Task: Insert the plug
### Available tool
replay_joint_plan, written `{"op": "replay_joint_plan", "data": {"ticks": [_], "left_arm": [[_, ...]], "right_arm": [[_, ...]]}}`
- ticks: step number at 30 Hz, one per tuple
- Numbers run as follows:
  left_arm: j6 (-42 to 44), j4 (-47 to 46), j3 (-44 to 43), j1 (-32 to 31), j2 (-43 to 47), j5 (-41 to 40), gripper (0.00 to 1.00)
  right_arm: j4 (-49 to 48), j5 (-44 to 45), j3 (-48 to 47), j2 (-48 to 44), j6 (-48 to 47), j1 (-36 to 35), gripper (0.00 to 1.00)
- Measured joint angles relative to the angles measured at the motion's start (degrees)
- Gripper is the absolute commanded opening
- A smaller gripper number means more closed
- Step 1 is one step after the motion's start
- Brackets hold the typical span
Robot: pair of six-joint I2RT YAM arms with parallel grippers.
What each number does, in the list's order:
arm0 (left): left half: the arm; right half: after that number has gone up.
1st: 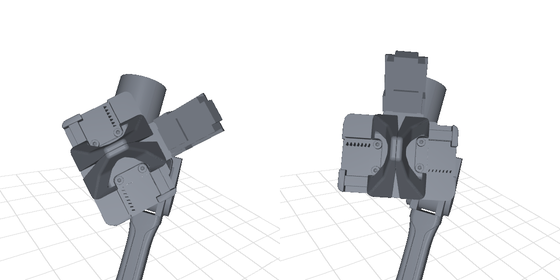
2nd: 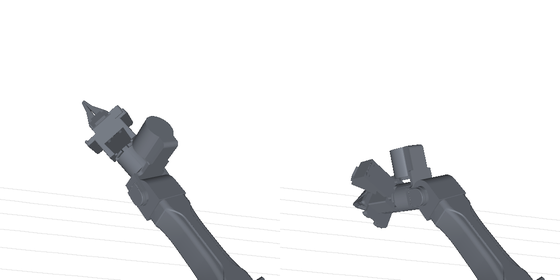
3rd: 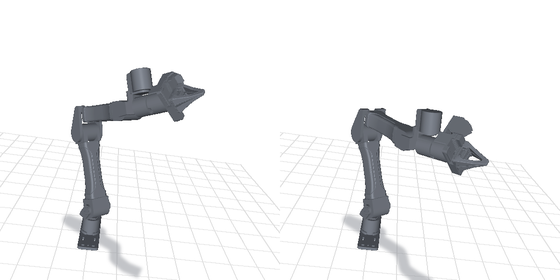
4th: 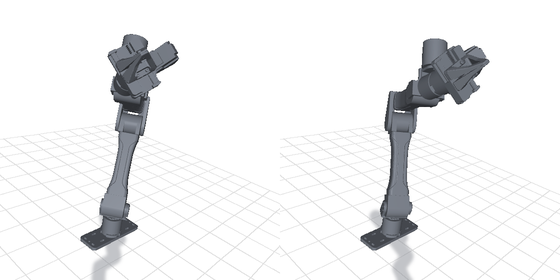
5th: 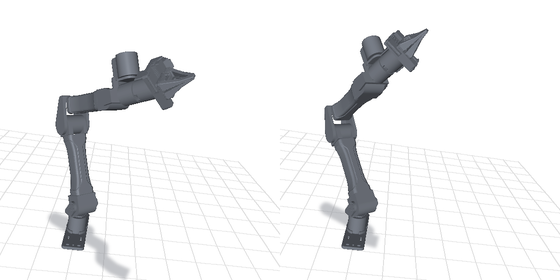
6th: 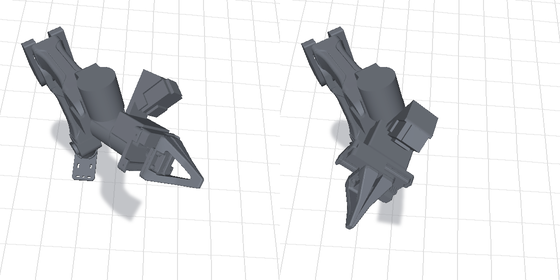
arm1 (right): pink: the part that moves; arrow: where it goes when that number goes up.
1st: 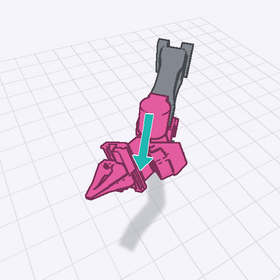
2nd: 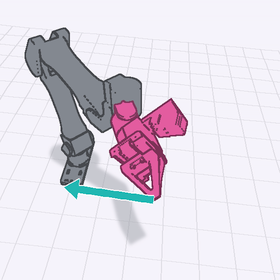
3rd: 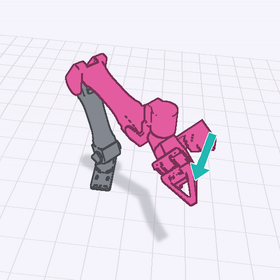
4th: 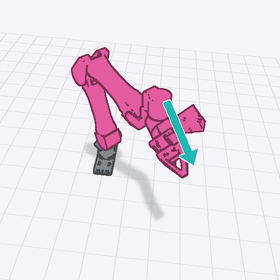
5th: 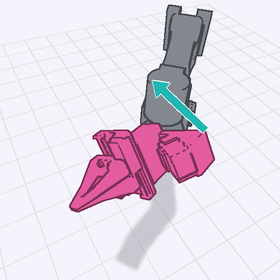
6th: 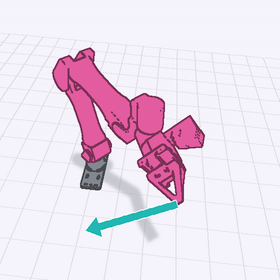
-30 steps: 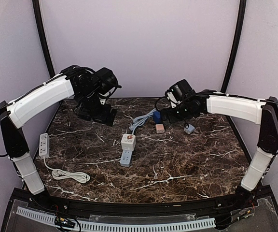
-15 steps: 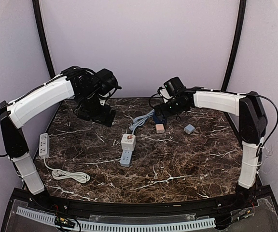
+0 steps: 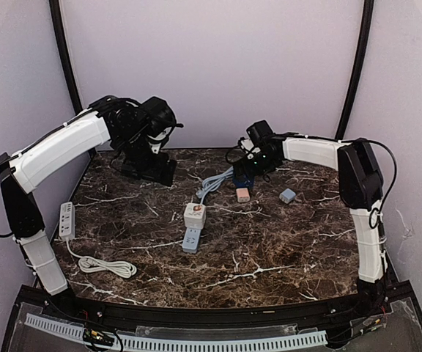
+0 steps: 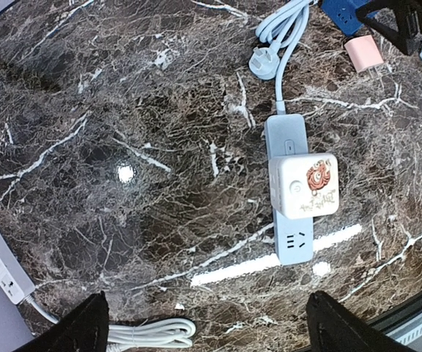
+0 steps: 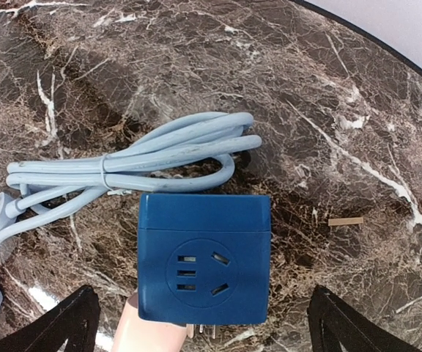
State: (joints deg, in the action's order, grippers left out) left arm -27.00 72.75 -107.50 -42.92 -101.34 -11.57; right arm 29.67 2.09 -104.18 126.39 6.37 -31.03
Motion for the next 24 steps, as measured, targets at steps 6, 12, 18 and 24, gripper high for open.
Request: {"op": "replay_joint_plan", "data": {"ticks": [6, 12, 18, 24], "left_arm": [[0.8, -0.9, -1.9, 0.9, -1.3, 1.7, 0.90], [1.1, -1.4, -2.0, 1.4, -2.8, 2.6, 0.89], [1.2, -1.6, -2.0, 1.9, -2.9, 3.3, 0.88], [1.5, -2.1, -2.3, 2.3, -3.4, 4.1, 0.86]], "right_arm": [[0.8, -0.6, -2.3, 2.7, -0.4, 0.1, 0.98], [0.9, -0.9, -3.2, 5.2, -1.4, 0.2, 0.92], [1.2, -0.8, -4.1, 6.7, -2.8, 0.3, 0.83], [1.2, -0.8, -4.1, 6.7, -4.3, 0.5, 0.74]]}}
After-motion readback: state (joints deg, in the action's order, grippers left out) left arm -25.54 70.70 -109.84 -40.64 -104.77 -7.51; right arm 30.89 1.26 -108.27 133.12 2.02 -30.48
